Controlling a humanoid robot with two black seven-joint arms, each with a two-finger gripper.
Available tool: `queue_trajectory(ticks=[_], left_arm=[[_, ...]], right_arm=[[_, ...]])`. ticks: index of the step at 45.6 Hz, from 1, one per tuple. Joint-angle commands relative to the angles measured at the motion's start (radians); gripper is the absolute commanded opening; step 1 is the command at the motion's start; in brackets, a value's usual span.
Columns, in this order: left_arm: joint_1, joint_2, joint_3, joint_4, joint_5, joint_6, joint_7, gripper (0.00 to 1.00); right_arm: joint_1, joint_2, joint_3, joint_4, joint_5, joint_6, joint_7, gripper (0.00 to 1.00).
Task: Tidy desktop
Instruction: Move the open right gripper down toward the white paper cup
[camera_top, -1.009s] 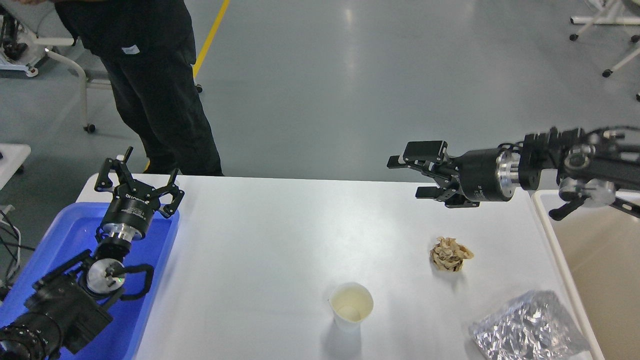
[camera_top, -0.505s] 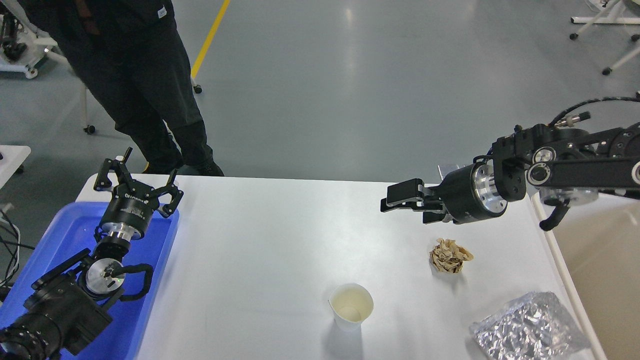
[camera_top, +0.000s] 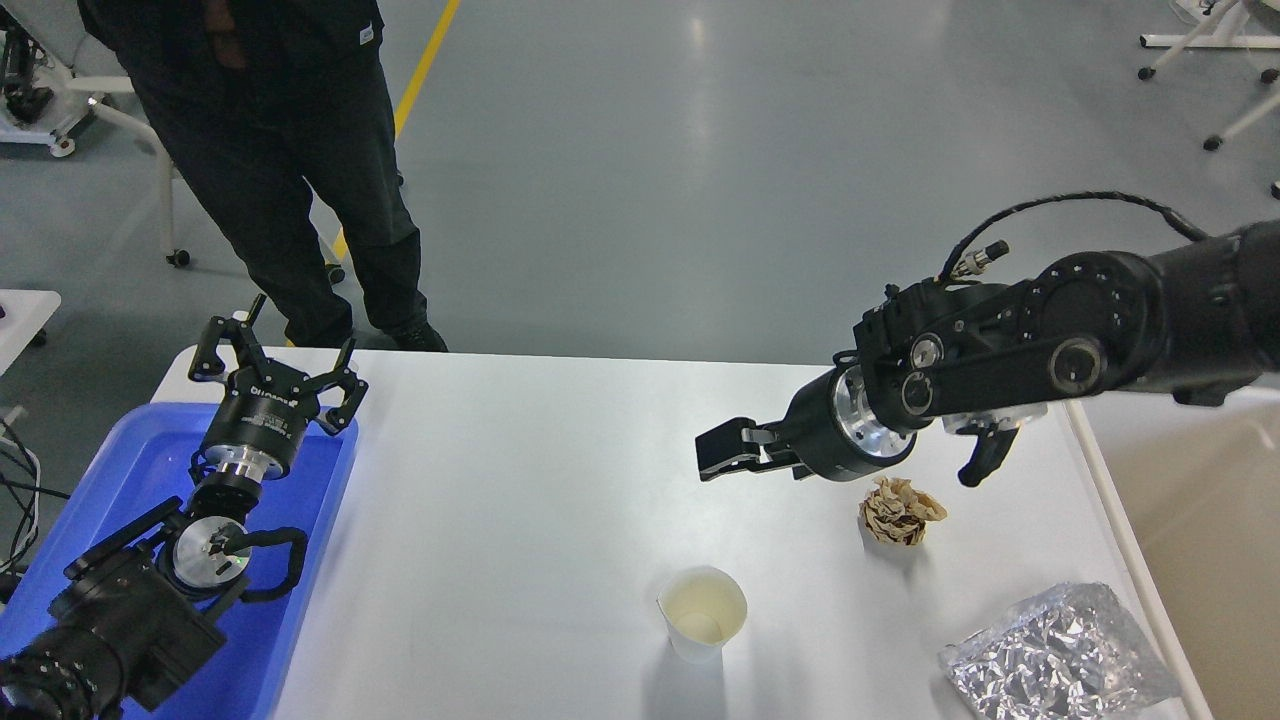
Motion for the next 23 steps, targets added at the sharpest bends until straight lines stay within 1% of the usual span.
queue_trajectory(ticks=[1,8,23], left_arm=[[0.000,0.000,0.000,0.000,0.001,0.001,0.000,1.00],[0.000,0.000,0.000,0.000,-0.001,0.001,0.000,1.00],[0.000,0.000,0.000,0.000,0.001,0.000,0.000,1.00]], right_arm=[[-0.013,0.152,-0.036,-0.037,0.073,-0.031,0.002,1.00],[-0.044,0.194,-0.064,-0.039,0.096,-0.057,0.007,1.00],[-0.125,0.195,-0.089,-0.039,0.096,-0.110,0.013,1.00]])
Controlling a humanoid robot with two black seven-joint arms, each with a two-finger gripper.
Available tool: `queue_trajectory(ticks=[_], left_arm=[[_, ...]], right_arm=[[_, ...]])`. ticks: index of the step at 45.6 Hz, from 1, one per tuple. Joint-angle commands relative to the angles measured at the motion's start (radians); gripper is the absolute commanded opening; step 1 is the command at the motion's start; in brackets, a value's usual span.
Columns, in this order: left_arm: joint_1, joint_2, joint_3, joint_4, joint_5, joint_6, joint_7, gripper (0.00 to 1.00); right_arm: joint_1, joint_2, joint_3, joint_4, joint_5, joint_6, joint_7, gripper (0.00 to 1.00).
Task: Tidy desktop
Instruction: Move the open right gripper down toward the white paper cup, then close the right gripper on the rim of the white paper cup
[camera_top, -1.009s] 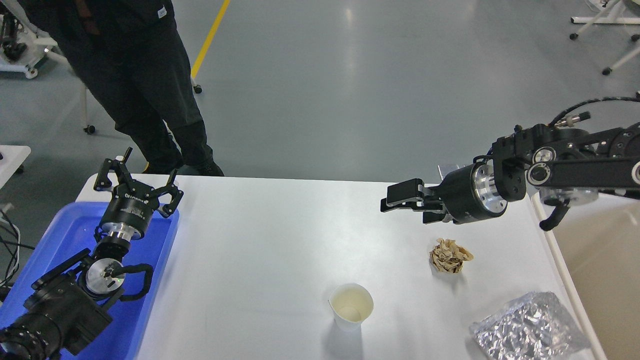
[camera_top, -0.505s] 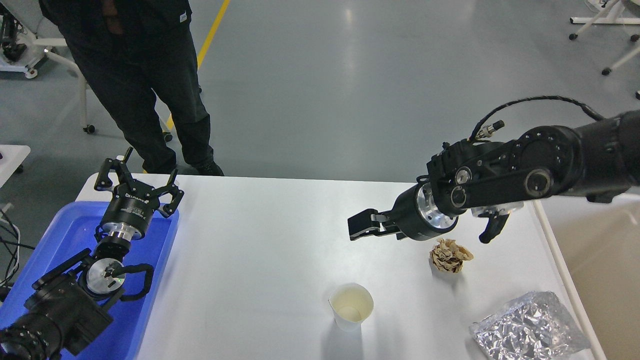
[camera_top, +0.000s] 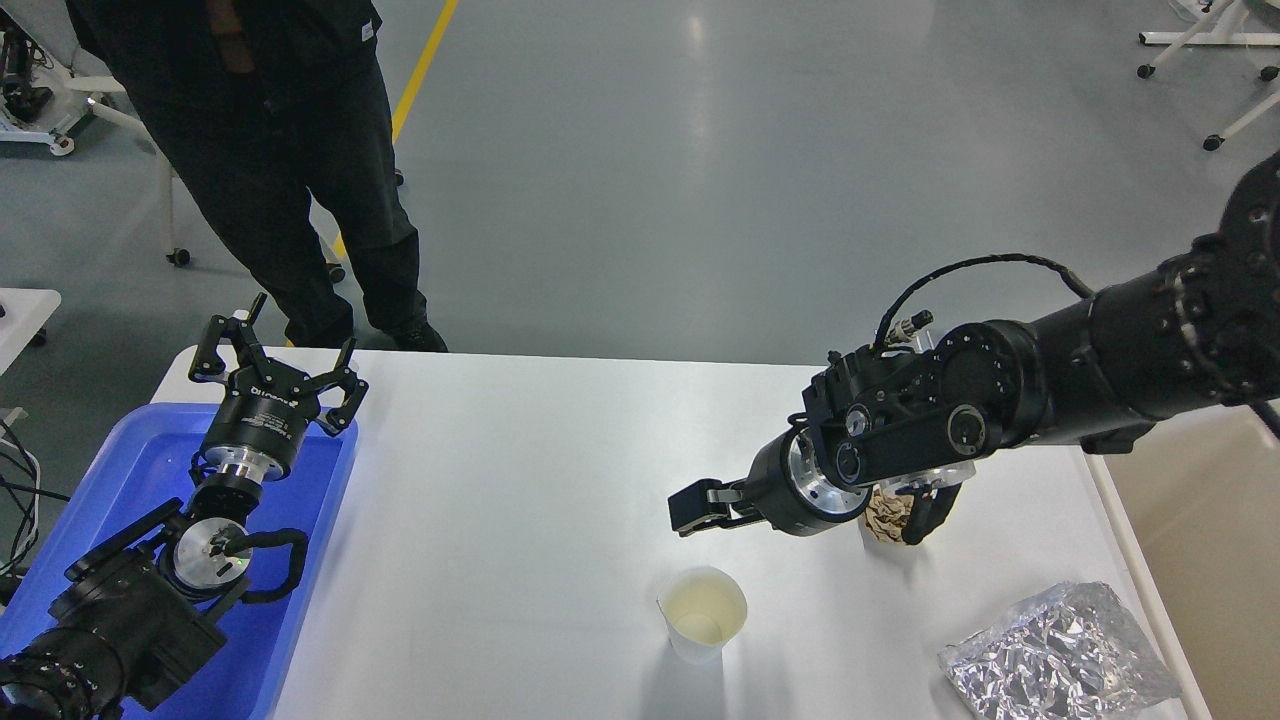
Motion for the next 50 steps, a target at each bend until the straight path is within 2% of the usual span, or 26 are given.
queue_trajectory(ticks=[1,35,50], left_arm=[[0.000,0.000,0.000,0.000,0.000,-0.001,0.000,1.00],[0.000,0.000,0.000,0.000,0.000,-0.001,0.000,1.00],[0.000,0.000,0.000,0.000,-0.001,-0.001,0.000,1.00]], right_arm=[[-0.057,0.021,-0.024,-0.005,0.009,-0.039,0.004,1.00],[-0.197,0.021,-0.032,0.000,-0.010,-0.142,0.048,0.99],[-0.233,0.021,-0.030,-0.029,-0.022,-0.167,0.050,0.98]])
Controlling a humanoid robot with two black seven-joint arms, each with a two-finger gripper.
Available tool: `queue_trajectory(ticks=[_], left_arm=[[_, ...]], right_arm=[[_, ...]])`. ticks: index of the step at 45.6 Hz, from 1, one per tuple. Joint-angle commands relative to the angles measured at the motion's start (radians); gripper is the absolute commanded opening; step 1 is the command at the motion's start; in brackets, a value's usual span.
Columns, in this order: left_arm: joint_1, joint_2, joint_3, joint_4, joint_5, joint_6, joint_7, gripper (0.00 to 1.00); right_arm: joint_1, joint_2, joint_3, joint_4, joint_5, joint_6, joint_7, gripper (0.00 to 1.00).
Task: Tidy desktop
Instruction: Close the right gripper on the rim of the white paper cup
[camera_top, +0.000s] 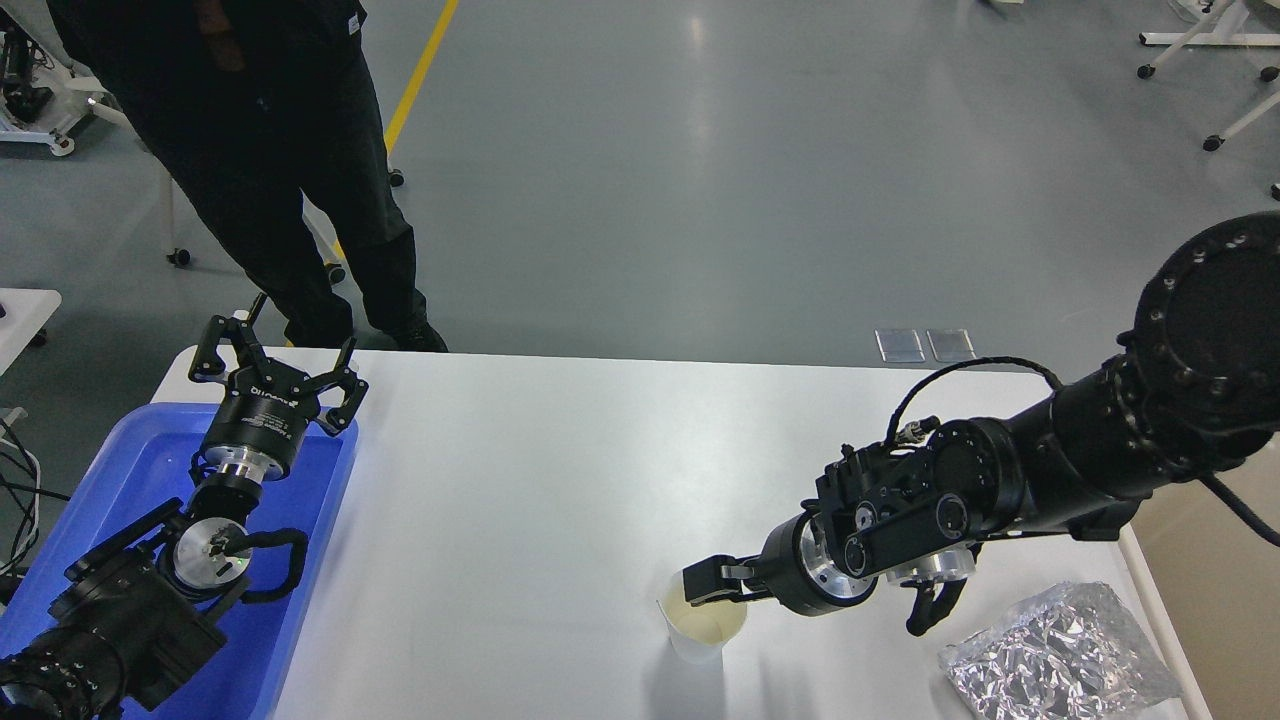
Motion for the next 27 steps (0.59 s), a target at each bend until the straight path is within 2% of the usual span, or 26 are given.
queue_trajectory(ticks=[1,22,27], left_arm=[[0.000,0.000,0.000,0.000,-0.001,0.000,0.000,1.00],[0.000,0.000,0.000,0.000,-0.001,0.000,0.000,1.00],[0.000,0.000,0.000,0.000,0.000,0.001,0.000,1.00]], right_arm=[[-0.037,0.000,0.001,-0.025,-0.009,-0.025,0.004,0.97],[-0.100,0.000,-0.002,-0.082,-0.043,-0.055,0.014,0.94],[-0.107,0.000,-0.003,-0.085,-0.046,-0.057,0.015,0.89]])
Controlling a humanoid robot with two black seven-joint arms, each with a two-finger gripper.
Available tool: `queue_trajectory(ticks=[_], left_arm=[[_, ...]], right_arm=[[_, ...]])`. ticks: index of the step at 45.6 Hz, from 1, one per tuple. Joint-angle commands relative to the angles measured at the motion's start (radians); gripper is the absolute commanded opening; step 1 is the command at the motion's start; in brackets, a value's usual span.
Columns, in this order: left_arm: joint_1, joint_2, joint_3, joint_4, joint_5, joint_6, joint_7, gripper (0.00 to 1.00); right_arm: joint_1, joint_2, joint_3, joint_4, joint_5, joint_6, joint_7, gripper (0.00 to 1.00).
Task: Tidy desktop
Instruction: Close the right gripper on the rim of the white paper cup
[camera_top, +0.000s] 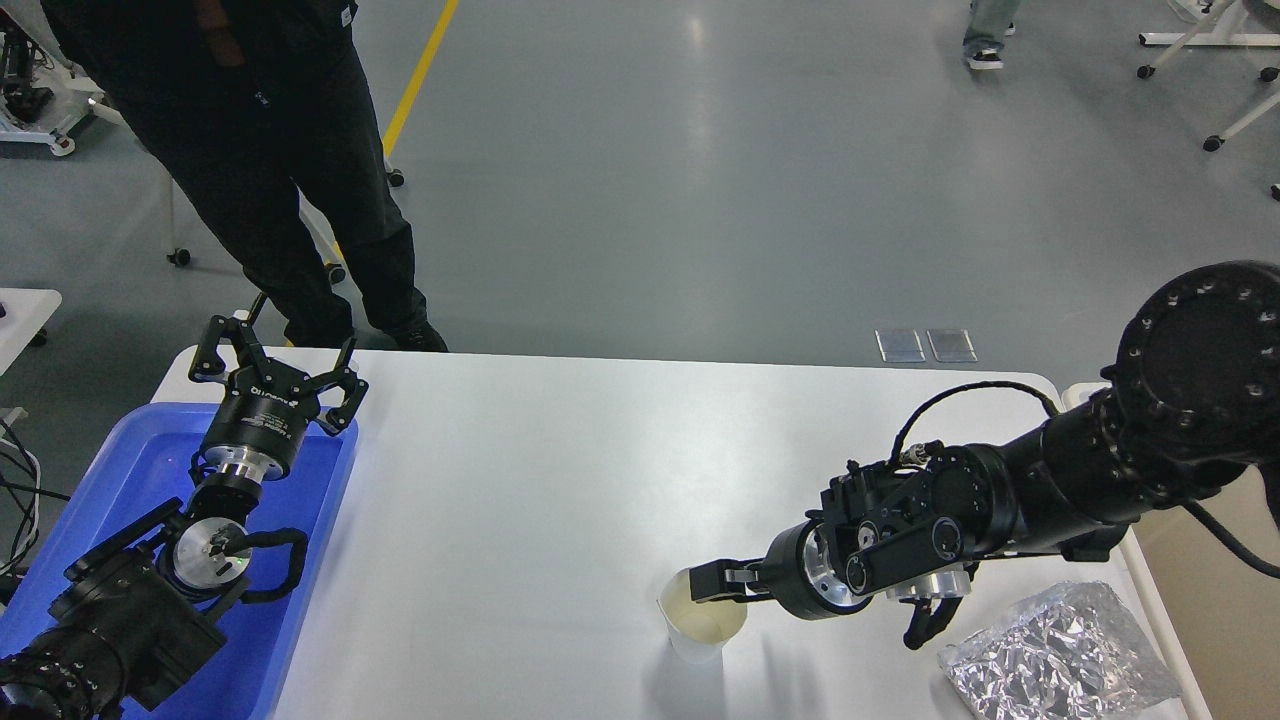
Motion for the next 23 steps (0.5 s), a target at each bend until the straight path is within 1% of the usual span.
queue_trajectory(ticks=[1,11,17,21,23], left_arm=[[0.000,0.000,0.000,0.000,-0.001,0.000,0.000,1.00],[-0.001,0.000,0.000,0.000,0.001,0.000,0.000,1.00],[0.000,0.000,0.000,0.000,0.001,0.000,0.000,1.00],[0.000,0.000,0.000,0.000,0.001,0.000,0.000,1.00],[0.000,0.000,0.000,0.000,0.001,0.001,0.000,1.00]], right_arm=[[-0.024,0.000,-0.002,-0.015,-0.012,-0.008,0.009,0.87],[-0.031,0.000,-0.004,-0.017,-0.035,-0.007,0.017,0.80],[-0.032,0.000,-0.006,-0.017,-0.035,-0.007,0.017,0.78],[-0.034,0.000,-0.006,-0.018,-0.037,-0.008,0.015,0.72],[-0.032,0.000,-0.010,-0.018,-0.037,-0.008,0.015,0.71]])
